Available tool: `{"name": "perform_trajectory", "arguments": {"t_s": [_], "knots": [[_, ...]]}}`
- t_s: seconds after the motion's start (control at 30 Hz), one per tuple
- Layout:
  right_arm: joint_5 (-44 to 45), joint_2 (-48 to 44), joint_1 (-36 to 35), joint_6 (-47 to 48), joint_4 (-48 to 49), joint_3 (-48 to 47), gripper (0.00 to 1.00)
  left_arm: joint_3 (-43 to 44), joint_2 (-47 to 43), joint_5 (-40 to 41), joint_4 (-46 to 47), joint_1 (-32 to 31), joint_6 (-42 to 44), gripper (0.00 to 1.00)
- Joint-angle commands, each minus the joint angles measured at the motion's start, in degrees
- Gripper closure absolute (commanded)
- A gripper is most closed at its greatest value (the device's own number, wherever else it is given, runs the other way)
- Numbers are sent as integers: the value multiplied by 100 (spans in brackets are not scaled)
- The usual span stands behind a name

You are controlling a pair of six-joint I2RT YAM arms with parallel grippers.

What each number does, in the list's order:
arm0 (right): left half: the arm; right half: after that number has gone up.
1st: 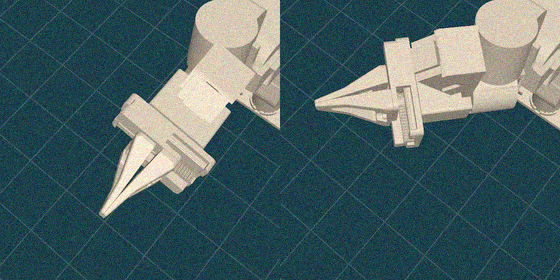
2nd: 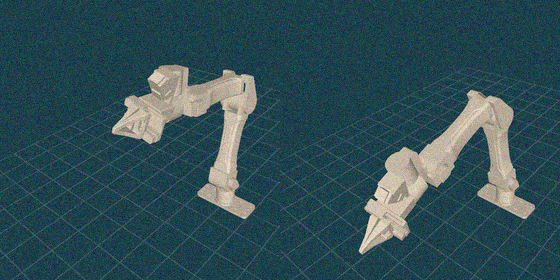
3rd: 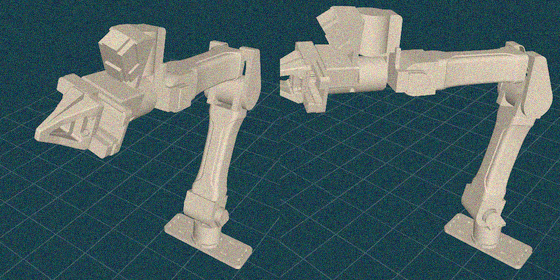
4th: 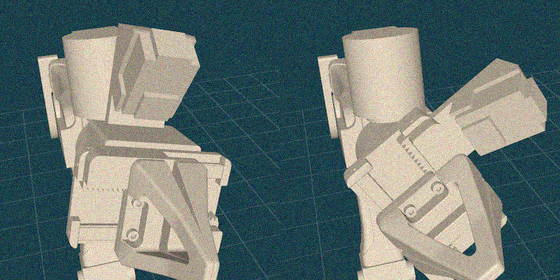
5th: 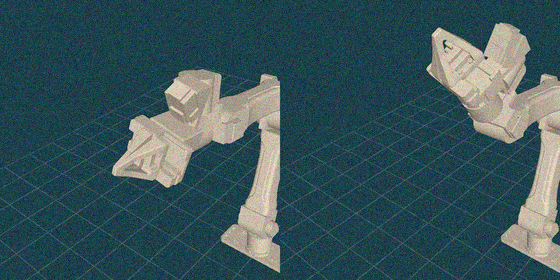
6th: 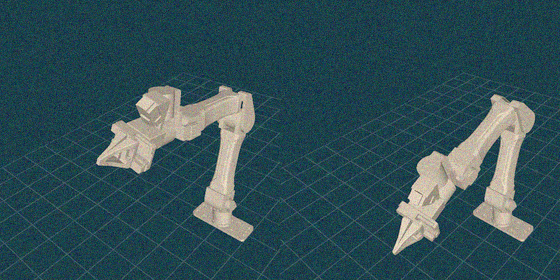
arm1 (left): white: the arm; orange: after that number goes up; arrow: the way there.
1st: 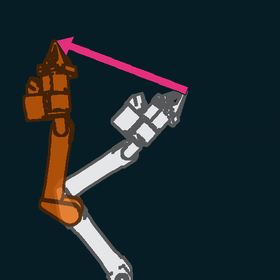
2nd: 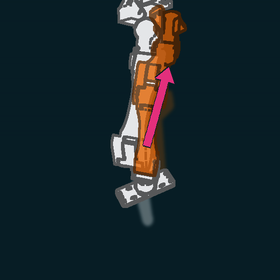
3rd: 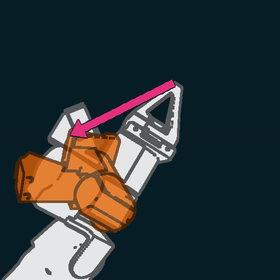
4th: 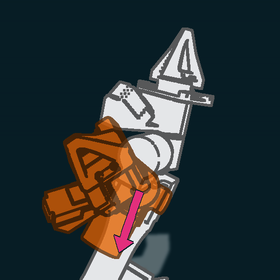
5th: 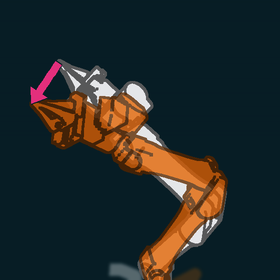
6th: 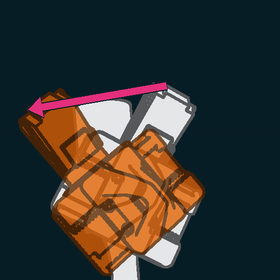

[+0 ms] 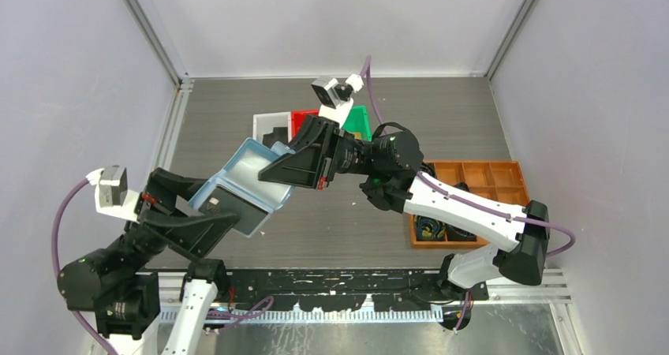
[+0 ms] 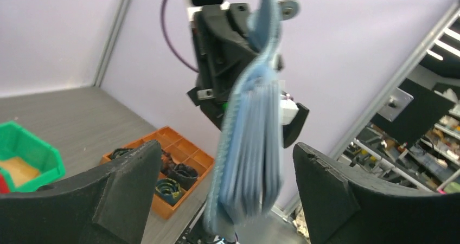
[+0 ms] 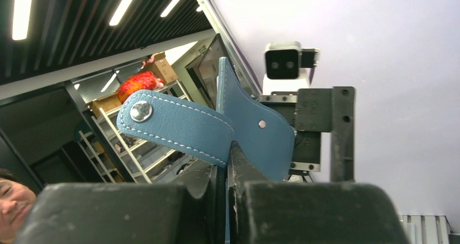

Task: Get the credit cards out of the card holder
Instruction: Remove the credit card from the card holder.

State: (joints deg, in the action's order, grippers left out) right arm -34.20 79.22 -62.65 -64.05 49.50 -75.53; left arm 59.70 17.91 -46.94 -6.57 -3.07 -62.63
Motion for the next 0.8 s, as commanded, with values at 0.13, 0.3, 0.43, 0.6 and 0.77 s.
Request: {"name": "perform_trajectory", "arguments": {"t_s": [0.13,0.3,0.43,0.6,0.77], "knots": [[701,32,-41,315,487,-267,99,59,-273,-423,454,132,-112,25],[774,115,-40,343,514,-325,99,-164,-428,-34,57,240,-61,37],[789,140,-68,345,525,-301,99,-367,-378,208,-125,257,-16,54],[895,-11,-77,644,284,-119,99,-409,-266,233,-129,254,11,82],[1101,-488,-33,1535,-937,314,64,-257,-69,41,-316,246,594,100]]}}
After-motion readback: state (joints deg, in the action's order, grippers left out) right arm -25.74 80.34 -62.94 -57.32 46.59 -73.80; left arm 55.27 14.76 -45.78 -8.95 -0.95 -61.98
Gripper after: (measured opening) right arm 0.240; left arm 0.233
